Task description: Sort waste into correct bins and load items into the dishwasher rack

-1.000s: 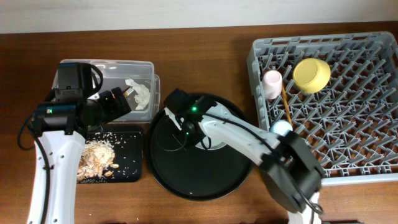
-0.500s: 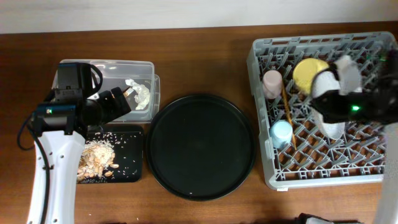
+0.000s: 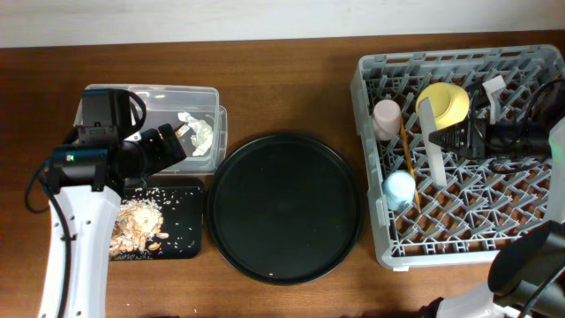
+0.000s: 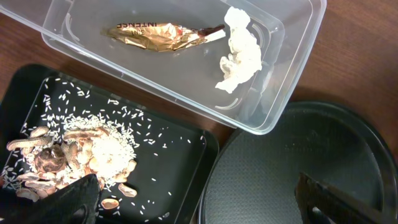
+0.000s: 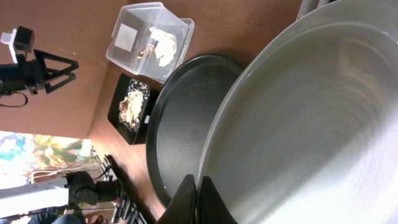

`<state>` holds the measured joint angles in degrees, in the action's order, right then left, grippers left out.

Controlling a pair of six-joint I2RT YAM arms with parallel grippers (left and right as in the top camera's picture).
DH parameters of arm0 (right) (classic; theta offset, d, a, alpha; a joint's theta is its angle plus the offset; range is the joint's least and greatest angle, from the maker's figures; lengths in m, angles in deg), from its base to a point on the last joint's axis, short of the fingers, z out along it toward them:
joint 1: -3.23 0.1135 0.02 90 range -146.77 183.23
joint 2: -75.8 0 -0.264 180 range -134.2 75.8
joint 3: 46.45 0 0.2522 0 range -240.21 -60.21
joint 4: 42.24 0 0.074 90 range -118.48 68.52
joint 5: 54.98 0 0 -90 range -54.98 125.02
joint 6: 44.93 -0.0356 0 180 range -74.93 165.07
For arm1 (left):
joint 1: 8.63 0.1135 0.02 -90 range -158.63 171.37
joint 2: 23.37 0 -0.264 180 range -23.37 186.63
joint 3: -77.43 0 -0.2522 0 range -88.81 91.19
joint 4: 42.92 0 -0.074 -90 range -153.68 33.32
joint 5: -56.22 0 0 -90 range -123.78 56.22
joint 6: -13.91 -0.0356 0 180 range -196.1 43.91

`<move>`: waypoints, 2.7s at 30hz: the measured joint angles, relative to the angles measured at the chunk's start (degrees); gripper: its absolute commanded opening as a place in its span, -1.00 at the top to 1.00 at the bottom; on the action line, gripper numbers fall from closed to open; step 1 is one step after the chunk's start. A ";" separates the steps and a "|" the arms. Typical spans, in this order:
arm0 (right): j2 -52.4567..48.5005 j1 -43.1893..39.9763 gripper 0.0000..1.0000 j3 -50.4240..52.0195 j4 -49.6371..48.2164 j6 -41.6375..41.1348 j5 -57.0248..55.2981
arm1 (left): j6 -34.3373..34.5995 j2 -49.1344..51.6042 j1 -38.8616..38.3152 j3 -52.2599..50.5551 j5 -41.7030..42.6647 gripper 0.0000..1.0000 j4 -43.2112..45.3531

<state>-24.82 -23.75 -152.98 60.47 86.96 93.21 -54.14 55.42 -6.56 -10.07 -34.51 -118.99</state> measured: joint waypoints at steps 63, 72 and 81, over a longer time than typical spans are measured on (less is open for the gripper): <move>7.43 46.69 -0.97 -19.98 -17.00 -37.42 -45.97 | 0.00 0.00 0.00 0.00 0.00 -0.98 -0.02; 54.95 44.41 -0.97 -17.40 -16.52 -37.20 -53.29 | 0.00 -0.04 0.00 0.00 0.00 -0.98 0.07; 92.76 32.52 -0.97 42.14 -53.00 -37.18 -53.86 | 0.02 -0.04 0.00 -0.02 -0.02 -0.98 0.02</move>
<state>67.94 8.77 -110.84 7.47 49.78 39.36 -54.12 55.37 -6.56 -10.09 -34.53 -118.97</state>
